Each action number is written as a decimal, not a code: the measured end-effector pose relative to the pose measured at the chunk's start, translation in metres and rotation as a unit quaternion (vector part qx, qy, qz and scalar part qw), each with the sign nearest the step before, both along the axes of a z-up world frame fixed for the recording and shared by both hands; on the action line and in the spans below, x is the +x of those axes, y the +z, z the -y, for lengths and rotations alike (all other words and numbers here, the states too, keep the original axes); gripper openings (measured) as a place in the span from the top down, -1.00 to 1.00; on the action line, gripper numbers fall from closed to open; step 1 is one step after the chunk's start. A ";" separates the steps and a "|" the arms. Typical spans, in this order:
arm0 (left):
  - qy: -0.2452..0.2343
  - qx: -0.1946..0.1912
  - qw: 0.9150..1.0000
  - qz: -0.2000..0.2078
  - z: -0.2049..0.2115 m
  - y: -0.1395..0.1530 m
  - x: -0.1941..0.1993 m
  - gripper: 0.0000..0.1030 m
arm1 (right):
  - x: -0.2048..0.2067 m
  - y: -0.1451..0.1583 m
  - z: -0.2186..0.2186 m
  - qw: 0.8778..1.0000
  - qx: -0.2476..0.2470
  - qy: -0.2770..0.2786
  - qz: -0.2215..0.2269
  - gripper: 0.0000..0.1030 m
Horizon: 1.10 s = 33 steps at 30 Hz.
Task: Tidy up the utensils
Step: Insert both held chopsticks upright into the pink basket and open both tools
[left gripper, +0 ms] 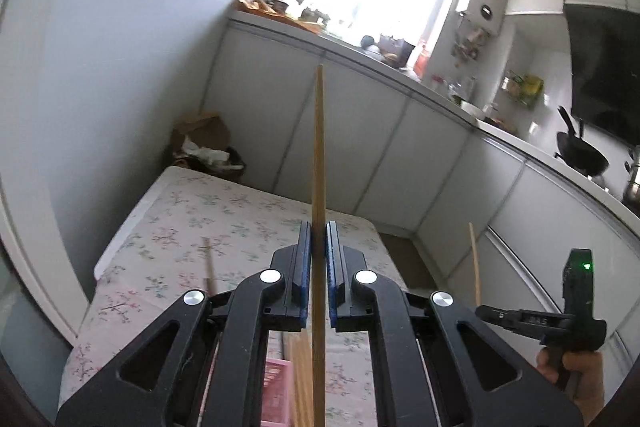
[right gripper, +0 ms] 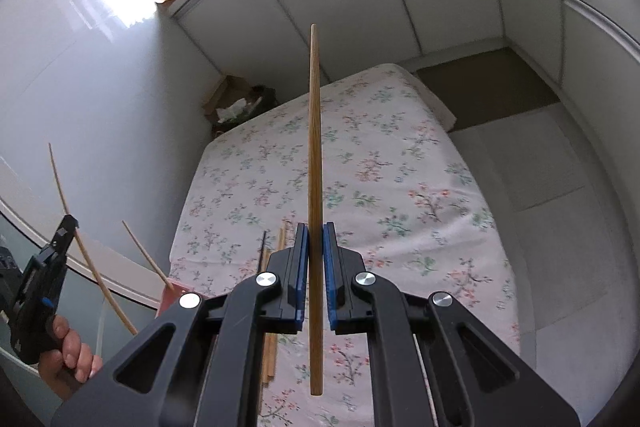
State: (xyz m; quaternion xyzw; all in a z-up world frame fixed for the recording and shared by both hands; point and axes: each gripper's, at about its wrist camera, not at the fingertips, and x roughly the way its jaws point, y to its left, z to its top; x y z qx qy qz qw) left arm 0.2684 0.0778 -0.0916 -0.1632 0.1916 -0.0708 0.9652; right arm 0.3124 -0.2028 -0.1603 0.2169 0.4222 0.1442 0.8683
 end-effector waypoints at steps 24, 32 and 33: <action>0.047 0.073 0.996 0.006 -0.020 -0.052 -0.003 0.87 | -0.013 0.025 -0.137 0.986 0.023 0.086 0.143 0.85; 0.054 0.069 0.996 -0.017 -0.030 -0.055 -0.005 0.86 | -0.009 0.015 -0.163 0.984 0.022 0.101 0.148 0.85; 0.053 0.066 0.996 -0.021 -0.031 -0.054 -0.005 0.86 | -0.010 0.014 -0.166 0.983 0.022 0.103 0.147 0.85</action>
